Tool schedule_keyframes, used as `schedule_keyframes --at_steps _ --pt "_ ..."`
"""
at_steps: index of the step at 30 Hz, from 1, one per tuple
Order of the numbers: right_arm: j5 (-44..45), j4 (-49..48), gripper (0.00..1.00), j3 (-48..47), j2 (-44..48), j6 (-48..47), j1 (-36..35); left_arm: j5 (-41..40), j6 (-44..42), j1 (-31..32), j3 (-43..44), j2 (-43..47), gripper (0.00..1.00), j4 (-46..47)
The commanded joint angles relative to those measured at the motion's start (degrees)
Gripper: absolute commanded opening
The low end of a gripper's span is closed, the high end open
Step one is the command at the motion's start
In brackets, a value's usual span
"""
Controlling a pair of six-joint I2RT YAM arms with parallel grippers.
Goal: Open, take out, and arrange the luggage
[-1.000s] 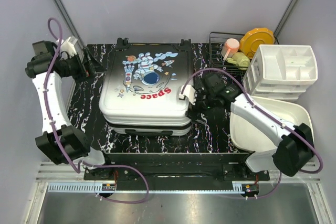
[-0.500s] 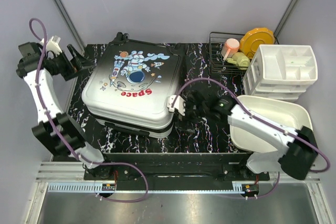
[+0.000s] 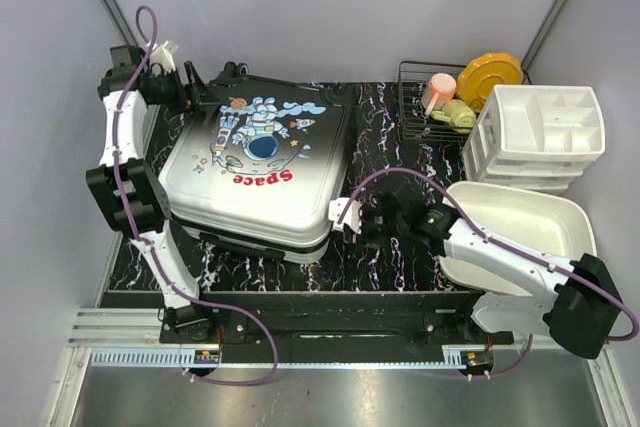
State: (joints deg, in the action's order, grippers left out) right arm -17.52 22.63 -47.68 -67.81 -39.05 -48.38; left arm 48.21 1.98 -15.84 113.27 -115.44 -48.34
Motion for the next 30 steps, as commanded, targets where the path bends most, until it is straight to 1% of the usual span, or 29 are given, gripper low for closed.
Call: schedule_keyframes --at_steps 1,2,3,5,6,9,10,11,12,13,14,15,16,17,18,19,20,21,22,23,24,26,27,28,29,30 --pt "0.02 -13.03 0.45 1.28 -2.84 -0.33 -1.54 9.18 0.65 6.69 10.35 -5.14 0.82 -0.44" --pt "0.12 -13.92 0.44 0.84 -4.77 -0.15 -1.8 9.36 2.14 6.61 12.3 -6.02 0.8 -0.53" --pt "0.12 -14.71 0.43 0.31 -5.83 0.11 -2.5 9.1 2.59 6.35 14.06 -6.38 0.81 -0.53" --pt "0.2 -16.74 0.4 -1.88 -8.72 0.72 -3.56 6.65 2.51 5.03 16.36 -5.16 0.87 -0.09" --pt "0.38 -17.44 0.38 -2.67 -9.7 1.16 -4.61 3.07 2.07 4.42 16.54 -3.93 0.91 -0.35" --pt "1.78 -20.25 0.36 -6.19 -14.53 2.92 -6.9 -2.48 0.66 1.52 16.46 2.66 0.95 -2.54" --pt "2.83 -21.91 0.36 -8.11 -15.76 3.88 -8.38 -5.11 0.66 -0.32 14.63 7.11 0.96 -4.03" --pt "3.36 -22.1 0.36 -9.17 -18.21 4.33 -9.09 -6.27 -0.04 -1.03 13.13 9.59 0.97 -5.09" --pt "3.89 -24.98 0.35 -11.53 -19.45 5.37 -9.97 -8.54 -0.65 -1.65 11.29 12.14 0.97 -6.06" --pt "5.46 -25.96 0.35 -12.95 -22.25 5.99 -11.37 -10.22 -1.27 -2.79 6.92 17.82 0.97 -7.72" --pt "6.43 -26.93 0.35 -14.36 -23.58 6.7 -12.17 -11.28 -1.62 -3.49 4.18 20.49 0.98 -8.17" --pt "7.05 -28.07 0.35 -17.76 -24.99 7.75 -12.96 -12.07 -1.63 -5.24 1.19 23.65 0.98 -8.53" --pt "8.1 -28.6 0.35 -19.45 -26.31 8.28 -13.49 -12.43 -1.63 -6.39 -4.15 26.29 0.99 -9.31" --pt "8.29 -29.22 0.35 -21.03 -28.58 8.81 -14.8 -12.61 -1.02 -7.53 -6.72 30.67 0.99 -9.84" --pt "8.29 -29.4 0.36 -24.44 -29.47 10.21 -15.33 -10.96 -0.92 -10.15 -8.93 32.28 0.99 -10.46" --pt "7.16 -29.05 0.38 -26.22 -30.7 11.35 -15.78 -9.03 -1.18 -11.4 -12.6 33.6 0.99 -12.2" --pt "5.76 -28.27 0.39 -27.8 -30.98 12.67 -15.78 -7.35 -1.54 -12.45 -14.2 35.79 0.99 -13.18" --pt "5.22 -26.69 0.4 -30.34 -30.72 15.55 -15.78 -4.55 -3.71 -13.68 -15.53 36.5 0.98 -14.4" --pt "6.08 -26.15 0.41 -30.89 -29.5 17.32 -15.69 -3.74 -5.13 -13.87 -17.71 37.29 0.98 -17.03" --pt "6.18 -25.28 0.44 -31.15 -28.44 18.64 -14.65 -3.38 -7.14 -13.96 -18.95 38.0 0.97 -17.92" --pt "5.31 -23.36 0.47 -29.94 -26.95 21.09 -13.42 -2.08 -8.03 -13.96 -20.18 39.66 0.96 -18.54" --pt "1.79 -22.98 0.52 -26.87 -20.98 24.0 -10.26 -0.49 -10.4 -13.96 -22.91 40.99 0.95 -19.86" --pt "1.26 -21.07 0.54 -23.2 -18.78 26.37 -6.76 1.0 -11.02 -13.96 -23.62 42.21 0.95 -20.04" --pt "-0.48 -20.53 0.56 -21.33 -14.76 27.0 -4.29 1.54 -11.38 -13.96 -24.58 42.57 0.95 -20.3" --pt "-1.11 -19.83 0.57 -19.66 -12.8 27.18 -2.35 1.98 -11.73 -13.87 -25.03 42.92 0.95 -20.31" --pt "-1.11 -18.69 0.58 -16.42 -11.22 26.83 1.41 2.85 -11.73 -13.78 -25.38 43.01 0.94 -20.31"
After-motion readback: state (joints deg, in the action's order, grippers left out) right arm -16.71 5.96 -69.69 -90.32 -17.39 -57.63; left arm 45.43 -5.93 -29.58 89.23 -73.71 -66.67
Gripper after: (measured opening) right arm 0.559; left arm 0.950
